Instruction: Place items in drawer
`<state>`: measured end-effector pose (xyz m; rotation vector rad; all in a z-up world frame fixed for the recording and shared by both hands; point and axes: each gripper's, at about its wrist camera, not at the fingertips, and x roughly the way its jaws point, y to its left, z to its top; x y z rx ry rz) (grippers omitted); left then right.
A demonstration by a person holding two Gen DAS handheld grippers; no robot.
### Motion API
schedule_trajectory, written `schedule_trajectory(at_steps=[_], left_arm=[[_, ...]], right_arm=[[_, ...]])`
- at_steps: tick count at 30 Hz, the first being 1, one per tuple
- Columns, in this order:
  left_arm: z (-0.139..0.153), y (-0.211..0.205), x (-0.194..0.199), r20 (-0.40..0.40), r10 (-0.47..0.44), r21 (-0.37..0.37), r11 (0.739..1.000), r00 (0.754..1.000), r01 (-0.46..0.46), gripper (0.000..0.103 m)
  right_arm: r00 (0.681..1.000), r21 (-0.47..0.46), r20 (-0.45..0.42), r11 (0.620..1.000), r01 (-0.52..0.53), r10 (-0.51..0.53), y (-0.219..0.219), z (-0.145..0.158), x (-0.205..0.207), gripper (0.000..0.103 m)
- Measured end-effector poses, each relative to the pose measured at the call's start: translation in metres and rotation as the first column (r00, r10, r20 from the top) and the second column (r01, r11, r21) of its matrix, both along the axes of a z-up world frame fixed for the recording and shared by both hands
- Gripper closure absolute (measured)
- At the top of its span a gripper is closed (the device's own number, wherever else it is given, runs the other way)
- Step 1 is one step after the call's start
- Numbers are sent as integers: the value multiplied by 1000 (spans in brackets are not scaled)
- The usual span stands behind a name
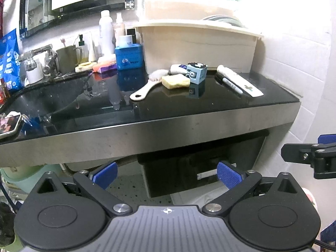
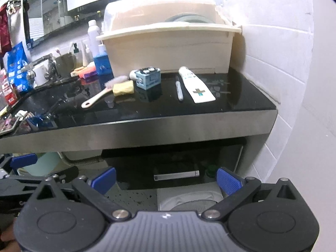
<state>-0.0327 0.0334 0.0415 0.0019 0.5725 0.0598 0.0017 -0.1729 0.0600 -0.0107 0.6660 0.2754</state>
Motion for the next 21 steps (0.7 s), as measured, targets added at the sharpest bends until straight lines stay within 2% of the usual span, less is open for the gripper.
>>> schedule_trajectory(at_steps=[21], left_arm=[[40, 9, -17, 37, 2, -23, 1000, 999, -1, 1]], right_arm=[[996, -28, 86, 1000, -12, 14, 16, 44, -30, 0]])
